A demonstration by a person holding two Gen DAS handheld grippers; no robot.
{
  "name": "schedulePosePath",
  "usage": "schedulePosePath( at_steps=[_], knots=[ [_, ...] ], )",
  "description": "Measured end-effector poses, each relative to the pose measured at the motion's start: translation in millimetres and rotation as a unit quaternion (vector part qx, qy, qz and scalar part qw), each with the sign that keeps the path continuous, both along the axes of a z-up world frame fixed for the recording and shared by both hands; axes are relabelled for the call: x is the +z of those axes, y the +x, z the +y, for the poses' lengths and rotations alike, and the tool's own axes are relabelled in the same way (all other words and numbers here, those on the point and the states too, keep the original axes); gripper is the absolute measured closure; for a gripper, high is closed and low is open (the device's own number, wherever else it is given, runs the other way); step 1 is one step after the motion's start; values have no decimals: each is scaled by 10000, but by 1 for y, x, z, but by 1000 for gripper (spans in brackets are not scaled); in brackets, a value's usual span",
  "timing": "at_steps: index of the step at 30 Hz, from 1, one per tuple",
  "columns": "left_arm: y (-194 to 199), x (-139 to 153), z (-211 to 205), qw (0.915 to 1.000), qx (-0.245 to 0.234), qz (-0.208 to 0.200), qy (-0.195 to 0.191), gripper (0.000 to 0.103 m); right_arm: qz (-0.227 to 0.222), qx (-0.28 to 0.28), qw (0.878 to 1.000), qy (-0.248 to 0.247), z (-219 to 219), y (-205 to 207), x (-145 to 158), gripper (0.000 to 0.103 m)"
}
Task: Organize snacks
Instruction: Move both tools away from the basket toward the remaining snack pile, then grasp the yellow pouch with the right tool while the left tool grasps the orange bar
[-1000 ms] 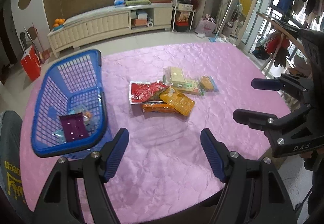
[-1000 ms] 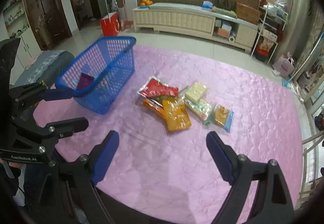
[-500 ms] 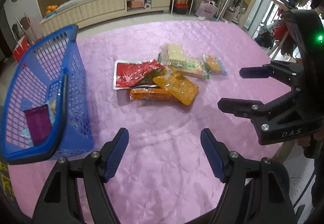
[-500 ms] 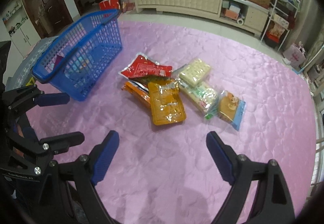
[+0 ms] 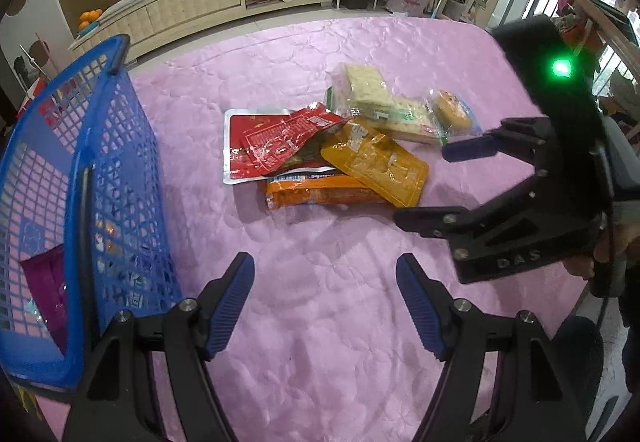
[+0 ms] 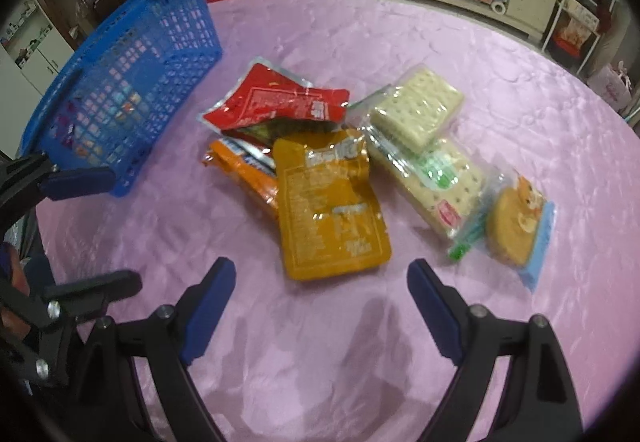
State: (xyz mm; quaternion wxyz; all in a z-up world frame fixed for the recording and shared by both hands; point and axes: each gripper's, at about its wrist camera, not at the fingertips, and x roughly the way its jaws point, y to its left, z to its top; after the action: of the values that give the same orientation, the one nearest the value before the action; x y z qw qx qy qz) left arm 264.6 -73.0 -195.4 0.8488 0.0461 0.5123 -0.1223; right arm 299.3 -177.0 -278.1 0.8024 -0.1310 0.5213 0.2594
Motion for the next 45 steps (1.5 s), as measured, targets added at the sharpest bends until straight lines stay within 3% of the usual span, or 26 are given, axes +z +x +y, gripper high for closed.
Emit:
schedulePosePath(
  at_steps=[10, 14, 19, 22, 25, 36, 45],
  knots=[
    [14, -7, -1, 10000, -51, 8, 53, 32, 68, 362, 9991, -192, 20, 32, -11, 14],
    [15, -11, 0, 10000, -36, 68, 17, 32, 97, 641, 9973, -348, 31, 30, -16, 31],
    [19, -13, 1, 10000, 10, 72, 26, 32, -226, 919, 9931, -697, 39, 19, -19, 41],
    [18, -14, 1, 10000, 28, 93, 12, 32, -205, 1017, 9930, -561, 37, 12, -18, 58],
    [17, -15, 1, 9999, 56, 105, 4, 32, -129, 947, 9945, -425, 29, 7, -17, 63],
    [19, -12, 3, 9989, 256, 214, -338, 32, -102, 441, 9990, -51, -12, -22, -10, 63],
    [10, -17, -23, 9994, -322, 158, 25, 32, 220, 21, 9992, 331, -40, -34, -20, 63]
  ],
)
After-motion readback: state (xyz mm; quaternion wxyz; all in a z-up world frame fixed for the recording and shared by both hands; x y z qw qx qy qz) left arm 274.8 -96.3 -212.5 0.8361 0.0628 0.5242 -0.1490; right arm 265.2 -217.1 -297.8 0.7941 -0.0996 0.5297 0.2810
